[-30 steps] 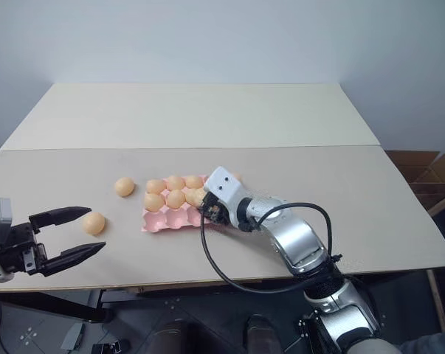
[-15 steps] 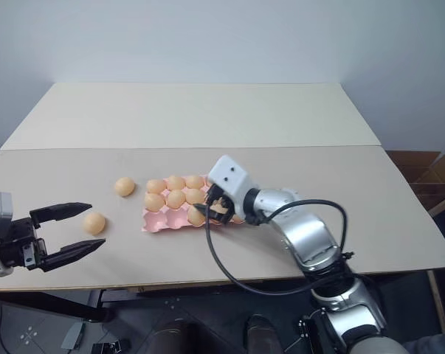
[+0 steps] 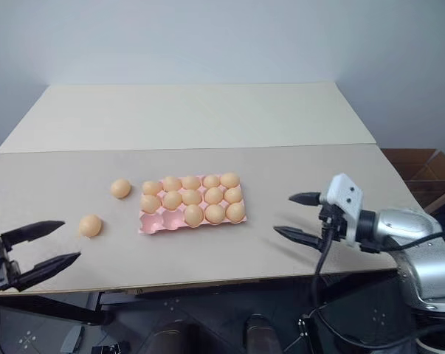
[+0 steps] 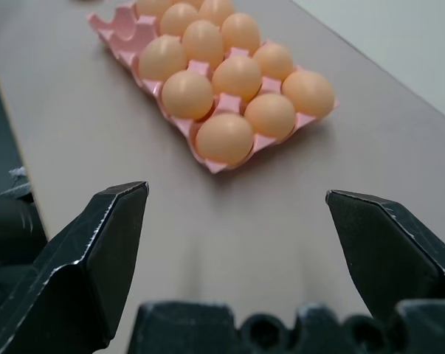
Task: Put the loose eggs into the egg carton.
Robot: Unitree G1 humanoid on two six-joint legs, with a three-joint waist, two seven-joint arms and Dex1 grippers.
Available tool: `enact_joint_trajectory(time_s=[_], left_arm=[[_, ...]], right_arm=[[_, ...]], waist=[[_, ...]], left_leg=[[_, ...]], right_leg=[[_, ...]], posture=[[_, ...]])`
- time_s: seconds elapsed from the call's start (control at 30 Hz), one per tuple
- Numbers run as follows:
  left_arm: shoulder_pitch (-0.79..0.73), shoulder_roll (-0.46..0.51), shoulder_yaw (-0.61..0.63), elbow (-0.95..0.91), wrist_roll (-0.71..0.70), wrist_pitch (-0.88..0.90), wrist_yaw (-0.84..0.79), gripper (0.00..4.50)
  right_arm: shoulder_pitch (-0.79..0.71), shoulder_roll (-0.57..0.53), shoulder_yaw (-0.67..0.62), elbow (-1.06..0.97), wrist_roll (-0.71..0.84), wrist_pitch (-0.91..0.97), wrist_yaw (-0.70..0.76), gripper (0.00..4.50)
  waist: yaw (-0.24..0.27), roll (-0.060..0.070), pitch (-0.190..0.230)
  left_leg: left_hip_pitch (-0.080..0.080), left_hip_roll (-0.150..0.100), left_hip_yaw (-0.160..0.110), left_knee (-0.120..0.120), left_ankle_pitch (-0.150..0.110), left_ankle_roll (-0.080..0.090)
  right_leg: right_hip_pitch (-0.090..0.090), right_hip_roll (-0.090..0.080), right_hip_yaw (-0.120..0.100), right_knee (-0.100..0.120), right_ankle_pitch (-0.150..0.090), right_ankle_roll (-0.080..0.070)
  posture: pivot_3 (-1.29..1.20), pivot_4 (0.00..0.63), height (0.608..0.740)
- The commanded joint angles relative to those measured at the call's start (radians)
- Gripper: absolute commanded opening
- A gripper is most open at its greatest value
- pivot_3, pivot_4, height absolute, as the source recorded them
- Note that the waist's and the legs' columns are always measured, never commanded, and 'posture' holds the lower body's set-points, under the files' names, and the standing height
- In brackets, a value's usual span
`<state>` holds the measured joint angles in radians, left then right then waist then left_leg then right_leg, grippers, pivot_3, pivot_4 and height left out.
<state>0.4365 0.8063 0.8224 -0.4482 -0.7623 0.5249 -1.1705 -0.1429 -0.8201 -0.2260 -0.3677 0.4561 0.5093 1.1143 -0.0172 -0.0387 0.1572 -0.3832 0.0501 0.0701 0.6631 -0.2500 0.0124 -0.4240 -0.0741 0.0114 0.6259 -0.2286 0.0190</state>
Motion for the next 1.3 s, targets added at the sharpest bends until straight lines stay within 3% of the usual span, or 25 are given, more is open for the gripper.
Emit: enact_joint_trajectory(time_s=[0.03, 0.17, 0.4, 0.6, 0.77, 1.0, 1.1, 1.3], left_arm=[[0.007, -0.009, 0.031, -0.04, -0.019, -0.02, 0.014, 4.5], [0.003, 0.0, 0.032, -0.054, -0.002, 0.015, 0.092, 4.5], [-0.045, -0.008, -0.044, -0.181, 0.024, 0.274, 0.471, 4.5], [-0.278, -0.06, -0.224, -0.127, 0.061, 0.523, 0.801, 4.5], [-0.476, -0.158, -0.327, -0.018, 0.132, 0.678, 1.013, 4.5], [-0.64, -0.248, -0.394, 0.075, 0.194, 0.755, 1.104, 4.5], [-0.67, -0.254, -0.424, 0.095, 0.212, 0.762, 1.097, 3.89], [-0.662, -0.22, -0.45, 0.054, 0.228, 0.725, 1.035, 2.01]], right_arm=[[-0.015, -0.008, -0.025, -0.009, 0.035, -0.043, 0.008, 4.48], [-0.033, 0.003, -0.008, -0.014, 0.041, -0.045, -0.011, 4.48], [-0.029, 0.003, 0.0, -0.035, 0.06, -0.044, -0.027, 4.48], [-0.052, 0.013, 0.017, -0.045, 0.063, -0.048, -0.05, 4.48], [-0.049, 0.021, 0.015, -0.071, 0.07, -0.049, -0.064, 4.48], [-0.031, 0.028, 0.002, -0.103, 0.085, -0.043, -0.081, 4.48], [-0.028, 0.026, 0.006, -0.109, 0.095, -0.041, -0.084, 4.5], [-0.024, 0.018, 0.004, -0.095, 0.102, -0.044, -0.08, 4.5]], waist=[[0.003, 0.0, 0.0], [0.005, 0.0, 0.0], [0.007, 0.0, 0.0], [0.013, 0.0, 0.0], [0.014, -0.001, 0.0], [0.014, -0.001, 0.0], [0.016, -0.001, 0.0], [0.017, -0.002, 0.0]], left_leg=[[0.0, 0.0, 0.0, 0.0, 0.0, 0.0], [0.001, 0.0, 0.0, 0.0, 0.001, -0.001], [-0.002, -0.001, -0.001, 0.0, 0.001, 0.0], [0.0, -0.002, -0.004, 0.0, 0.001, -0.001], [0.0, -0.002, -0.003, 0.0, 0.002, -0.001], [-0.002, -0.003, -0.004, 0.0, 0.001, -0.001], [-0.001, -0.004, -0.004, 0.0, 0.002, -0.001], [-0.001, -0.004, -0.003, 0.0, 0.002, -0.001]], right_leg=[[0.0, 0.0, 0.0, 0.001, 0.0, 0.0], [0.0, -0.001, 0.001, 0.001, 0.001, 0.0], [0.0, -0.002, 0.001, -0.001, 0.007, 0.0], [0.001, -0.001, 0.001, 0.001, 0.008, 0.001], [0.001, 0.0, 0.001, 0.001, 0.009, 0.001], [0.001, -0.001, 0.001, 0.0, 0.01, 0.001], [0.001, -0.001, 0.001, 0.0, 0.01, 0.001], [0.001, -0.001, 0.001, 0.0, 0.01, 0.001]], posture=[[0.0, 0.15, 0.74], [0.0, 0.15, 0.74], [0.0, 0.15, 0.74], [0.0, 0.15, 0.74], [0.0, 0.15, 0.74], [0.0, 0.15, 0.74], [0.0, 0.15, 0.74], [0.0, 0.15, 0.74]])
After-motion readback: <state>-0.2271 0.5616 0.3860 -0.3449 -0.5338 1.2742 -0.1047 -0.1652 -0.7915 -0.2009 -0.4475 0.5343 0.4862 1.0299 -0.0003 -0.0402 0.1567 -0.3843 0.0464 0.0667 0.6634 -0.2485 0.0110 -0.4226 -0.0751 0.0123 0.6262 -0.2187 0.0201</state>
